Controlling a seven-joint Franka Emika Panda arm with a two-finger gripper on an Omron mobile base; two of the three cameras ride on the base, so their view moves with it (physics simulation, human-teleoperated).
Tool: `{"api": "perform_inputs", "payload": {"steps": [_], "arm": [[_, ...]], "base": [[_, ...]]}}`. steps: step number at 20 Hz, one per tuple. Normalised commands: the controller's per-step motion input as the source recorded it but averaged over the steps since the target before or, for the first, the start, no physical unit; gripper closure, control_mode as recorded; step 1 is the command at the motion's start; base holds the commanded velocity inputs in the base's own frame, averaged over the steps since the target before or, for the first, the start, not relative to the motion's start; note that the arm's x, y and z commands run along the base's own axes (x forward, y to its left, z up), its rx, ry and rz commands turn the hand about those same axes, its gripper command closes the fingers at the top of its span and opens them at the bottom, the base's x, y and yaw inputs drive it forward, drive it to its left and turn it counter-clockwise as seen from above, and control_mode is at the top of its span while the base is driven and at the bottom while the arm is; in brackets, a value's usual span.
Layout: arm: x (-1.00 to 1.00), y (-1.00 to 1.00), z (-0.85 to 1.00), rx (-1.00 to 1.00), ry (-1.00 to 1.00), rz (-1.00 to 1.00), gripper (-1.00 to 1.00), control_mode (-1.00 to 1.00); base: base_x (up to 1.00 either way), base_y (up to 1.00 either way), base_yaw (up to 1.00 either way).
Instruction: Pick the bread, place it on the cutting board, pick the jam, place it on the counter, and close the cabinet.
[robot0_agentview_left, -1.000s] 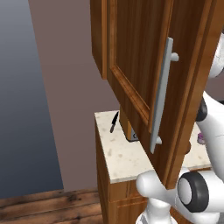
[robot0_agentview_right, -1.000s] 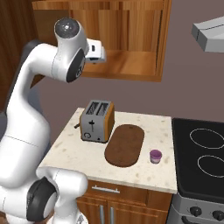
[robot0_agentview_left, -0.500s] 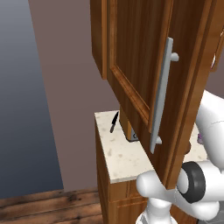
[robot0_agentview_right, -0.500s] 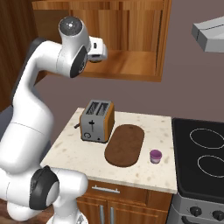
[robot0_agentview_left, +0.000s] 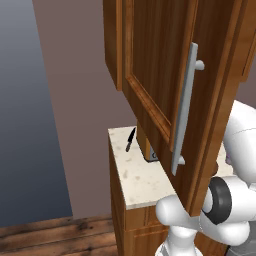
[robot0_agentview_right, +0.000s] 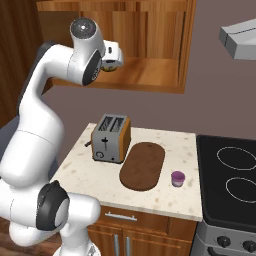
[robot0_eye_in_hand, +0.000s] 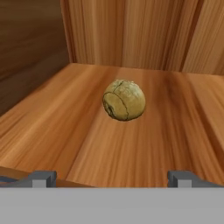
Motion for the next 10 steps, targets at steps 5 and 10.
{"api": "perform_inputs", "payload": {"steps": [5, 10], "arm": [[0.21, 0.05, -0.04, -0.01, 0.0, 0.0, -1.0, -1.0], [0.19, 0.08, -0.12, -0.03, 0.0, 0.0, -1.0, -1.0]], "base": [[0.0, 0.0, 0.0], [0.0, 0.0, 0.0]]}}
